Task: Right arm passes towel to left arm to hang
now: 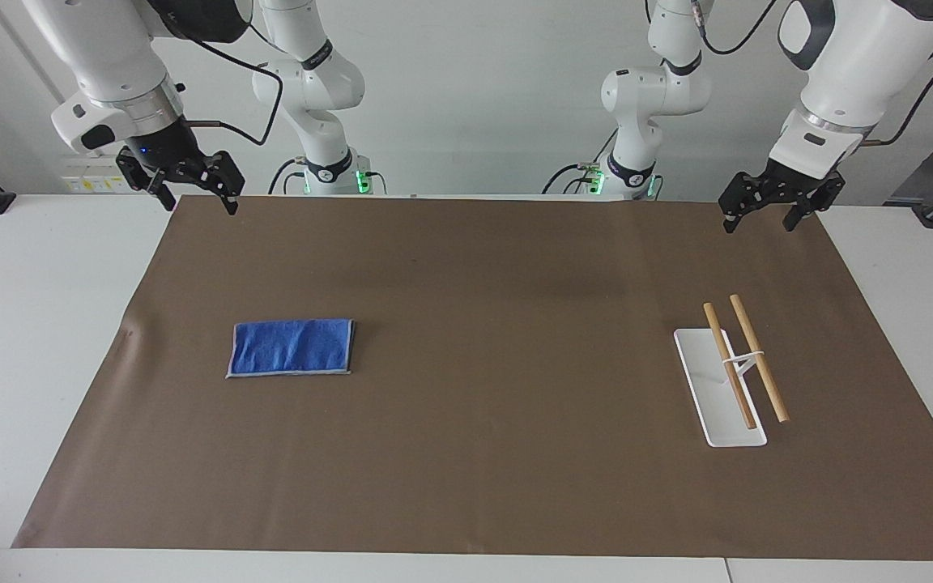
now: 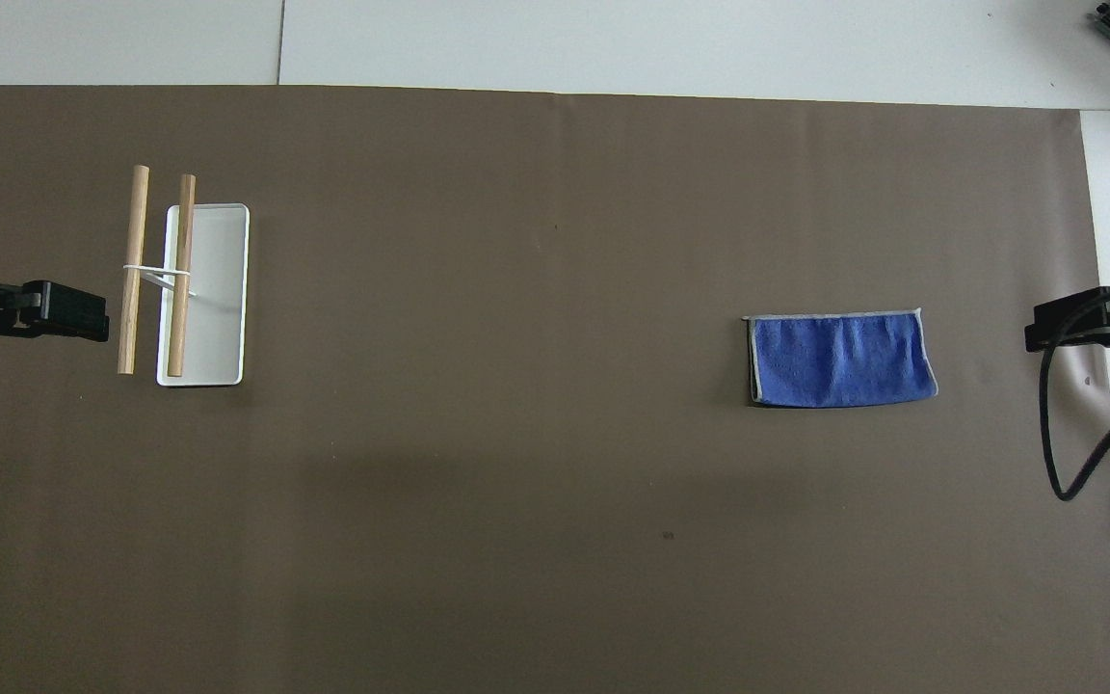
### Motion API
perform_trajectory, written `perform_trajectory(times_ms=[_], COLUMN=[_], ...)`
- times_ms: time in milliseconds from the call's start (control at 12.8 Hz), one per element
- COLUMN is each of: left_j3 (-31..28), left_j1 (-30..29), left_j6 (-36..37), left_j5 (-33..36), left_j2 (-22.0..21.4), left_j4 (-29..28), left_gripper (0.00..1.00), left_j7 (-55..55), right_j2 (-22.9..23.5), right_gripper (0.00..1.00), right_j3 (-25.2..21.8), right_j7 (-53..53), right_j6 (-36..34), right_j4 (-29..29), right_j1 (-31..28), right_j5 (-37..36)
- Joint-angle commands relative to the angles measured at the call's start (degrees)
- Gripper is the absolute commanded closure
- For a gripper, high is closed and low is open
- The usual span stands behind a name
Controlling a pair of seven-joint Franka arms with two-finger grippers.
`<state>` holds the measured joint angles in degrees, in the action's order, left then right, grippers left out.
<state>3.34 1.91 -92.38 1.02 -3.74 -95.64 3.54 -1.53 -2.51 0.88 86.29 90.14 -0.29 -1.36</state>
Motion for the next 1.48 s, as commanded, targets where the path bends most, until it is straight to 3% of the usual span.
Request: perform_trajectory(times_ms=[0,1092,1404], left_j3=[-0.5,-0.5,-0.5], left_j1=[0.7,0.7,0.7], left_j6=[-0.1,0.0,-0.1], left_j5=[0.6,0.6,0.5], left_j2=[-0.5,-0.5,-0.5], left_j4=[-0.3,-0.4,-0.4], left_gripper=[0.00,0.00,0.00], left_j7=[0.4,0.4,0.4], right_j2=[-0.4,-1.3,-2.6], right_gripper=[0.00,0.00,0.00], right_j3=[0.3,0.3,0.4], right_j7=[-0.3,-0.5,-1.1], right_j6=[0.0,0.2,7.0], right_j4=[0.6,2.4,7.0], right_j1=[-0.4,-0.6,-0.4], right_j5=[0.0,0.1,0.1])
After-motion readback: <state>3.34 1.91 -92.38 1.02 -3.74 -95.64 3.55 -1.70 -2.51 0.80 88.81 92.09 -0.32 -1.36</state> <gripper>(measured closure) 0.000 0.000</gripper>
